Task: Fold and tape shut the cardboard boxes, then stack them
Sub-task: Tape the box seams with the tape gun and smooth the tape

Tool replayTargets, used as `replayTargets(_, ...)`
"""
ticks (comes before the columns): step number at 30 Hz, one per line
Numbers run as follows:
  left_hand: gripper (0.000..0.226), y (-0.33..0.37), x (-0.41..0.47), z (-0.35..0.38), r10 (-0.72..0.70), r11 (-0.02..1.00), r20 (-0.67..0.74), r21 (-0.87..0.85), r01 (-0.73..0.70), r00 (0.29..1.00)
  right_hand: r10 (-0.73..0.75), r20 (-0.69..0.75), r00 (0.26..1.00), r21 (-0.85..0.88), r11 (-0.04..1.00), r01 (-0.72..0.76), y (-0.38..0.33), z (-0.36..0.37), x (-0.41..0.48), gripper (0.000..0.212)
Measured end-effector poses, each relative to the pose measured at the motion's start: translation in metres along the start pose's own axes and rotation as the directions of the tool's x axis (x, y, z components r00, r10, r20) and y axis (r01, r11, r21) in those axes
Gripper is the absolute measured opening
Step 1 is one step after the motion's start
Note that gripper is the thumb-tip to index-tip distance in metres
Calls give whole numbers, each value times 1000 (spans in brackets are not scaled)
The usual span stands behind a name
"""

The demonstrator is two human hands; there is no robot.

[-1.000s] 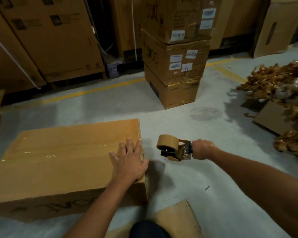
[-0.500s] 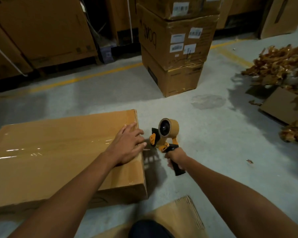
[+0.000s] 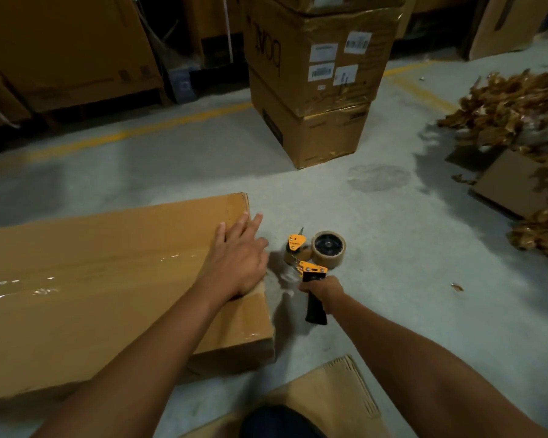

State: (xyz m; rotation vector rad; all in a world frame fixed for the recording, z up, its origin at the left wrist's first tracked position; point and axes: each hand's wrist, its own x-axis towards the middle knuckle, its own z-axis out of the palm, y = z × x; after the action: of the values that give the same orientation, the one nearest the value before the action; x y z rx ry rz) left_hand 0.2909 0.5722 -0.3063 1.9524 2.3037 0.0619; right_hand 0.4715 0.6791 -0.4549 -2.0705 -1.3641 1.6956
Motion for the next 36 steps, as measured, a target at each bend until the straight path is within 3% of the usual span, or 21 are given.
replayTargets(3,59,3,-5,3,-87,996,-6,-17,87,996,-84,-190,978,-255,966,34,-24,-4,-27,39)
replayTargets(5,67,5,-11,4,-172,982,-35,-80,169,984,-213,-249,945,-212,964,161,-50,3,-55,36)
replayTargets(7,68,5,-17,2,-229,965,-41,-140,222,972,-402,-247,882,-105,916,388,-82,18,-98,33)
replayTargets(10,68,-13,-36,-2,-198,976,-19,-97,195,980,-638,-206,742,-91,768,634,-110,48,-161,39)
replayTargets(11,68,-26,-44,-2,-186,980,-2,-74,186,982,-719,-157,677,-186,695,695,-111,61,-176,38)
replayTargets(13,68,-56,-62,-2,-201,978,26,-51,202,979,-823,67,563,-529,449,720,-102,87,-190,39)
replayTargets(15,67,-88,-82,-3,-230,971,47,-53,232,972,-783,246,571,-740,228,632,-92,99,-189,52)
replayTargets(17,67,-121,-102,-4,-258,963,56,-65,262,964,-765,267,585,-807,154,570,-88,101,-188,67)
replayTargets(22,71,-197,-155,-10,-412,905,63,-84,417,909,-689,113,716,-863,289,415,-95,151,-215,73)
replayTargets(24,73,-211,-171,-14,-541,834,64,-90,545,839,-692,252,676,-844,184,503,-96,189,-231,80)
replayTargets(26,76,-222,-184,-16,-670,731,49,-126,670,740,-682,450,576,-787,1,617,-96,216,-240,87)
replayTargets(28,81,-239,-196,-20,-744,652,50,-158,741,666,-664,547,509,-742,-103,663,-99,222,-241,89)
replayTargets(30,84,-265,-209,-23,-772,620,46,-166,767,634,-694,460,554,-776,-11,631,-101,223,-239,87)
replayTargets(33,85,-297,-224,-25,-806,582,24,-150,799,592,-661,144,737,-846,304,438,-109,248,-253,79)
replayTargets(34,85,-301,-227,-26,-828,551,25,-154,820,561,-619,121,776,-846,344,407,-113,266,-264,76)
replayTargets(36,85,-301,-228,-29,-864,491,33,-165,855,502,-614,195,765,-849,285,445,-117,306,-281,73)
